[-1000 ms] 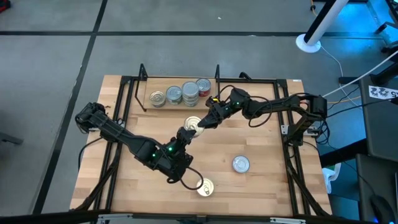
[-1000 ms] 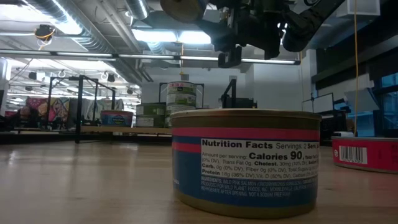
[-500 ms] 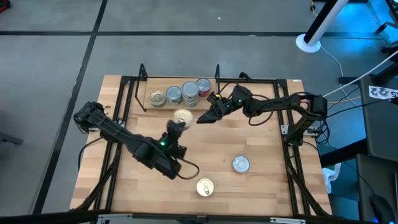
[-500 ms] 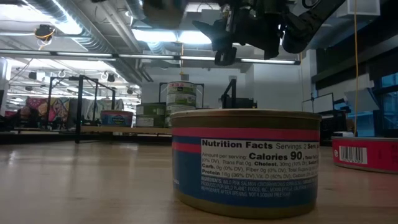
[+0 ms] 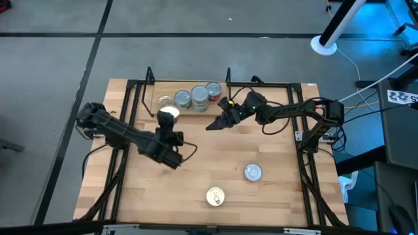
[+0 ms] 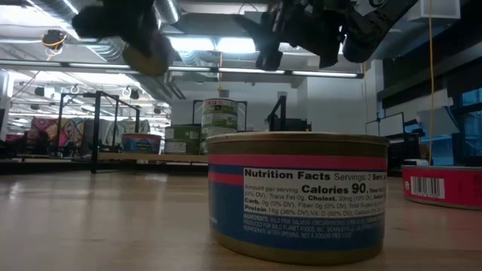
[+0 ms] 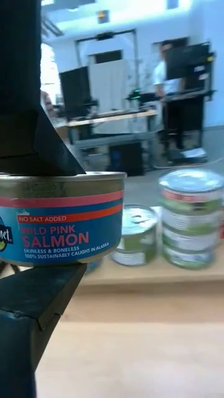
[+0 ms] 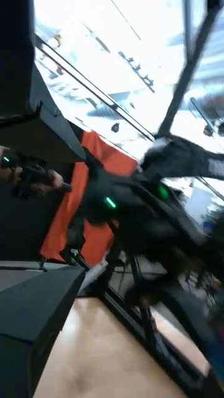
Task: Stack canned seafood by type on shelf
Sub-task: Stack the blue tuna can on top of the other blue tuna can on the shelf
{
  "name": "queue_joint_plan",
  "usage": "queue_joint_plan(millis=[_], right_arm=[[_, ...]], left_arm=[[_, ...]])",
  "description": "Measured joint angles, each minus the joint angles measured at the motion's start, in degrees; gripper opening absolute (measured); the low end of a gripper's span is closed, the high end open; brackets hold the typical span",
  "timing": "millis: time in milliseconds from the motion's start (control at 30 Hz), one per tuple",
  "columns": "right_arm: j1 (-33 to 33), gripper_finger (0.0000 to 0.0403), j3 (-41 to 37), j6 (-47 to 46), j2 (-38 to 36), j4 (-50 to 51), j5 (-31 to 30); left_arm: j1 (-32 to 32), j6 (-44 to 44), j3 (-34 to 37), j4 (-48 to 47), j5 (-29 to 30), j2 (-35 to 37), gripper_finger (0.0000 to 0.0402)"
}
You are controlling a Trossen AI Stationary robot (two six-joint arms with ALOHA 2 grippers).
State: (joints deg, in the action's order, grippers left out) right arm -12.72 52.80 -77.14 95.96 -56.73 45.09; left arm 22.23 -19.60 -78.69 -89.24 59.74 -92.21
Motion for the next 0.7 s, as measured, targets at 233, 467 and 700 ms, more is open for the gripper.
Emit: queue_joint_plan(millis=[233,467,700], right_arm=[[2.8,0.0289,0.0,1.5,0.0,-2.5,0.9],[3.8,0.0289,0.0,6.3,0.0,-2.2,-0.5],[3.8,0.0289,0.0,7.2,0.0,-1.7,-0.5]], left_arm=[[-5.6,-2.7,8.9,0.1,-0.8,3.1,0.0189],[-12.0,-0.1,17.3,7.8,-2.4,8.2,0.0189],[-18.8,15.5,23.8,25.6,-4.3,10.2,0.0189]])
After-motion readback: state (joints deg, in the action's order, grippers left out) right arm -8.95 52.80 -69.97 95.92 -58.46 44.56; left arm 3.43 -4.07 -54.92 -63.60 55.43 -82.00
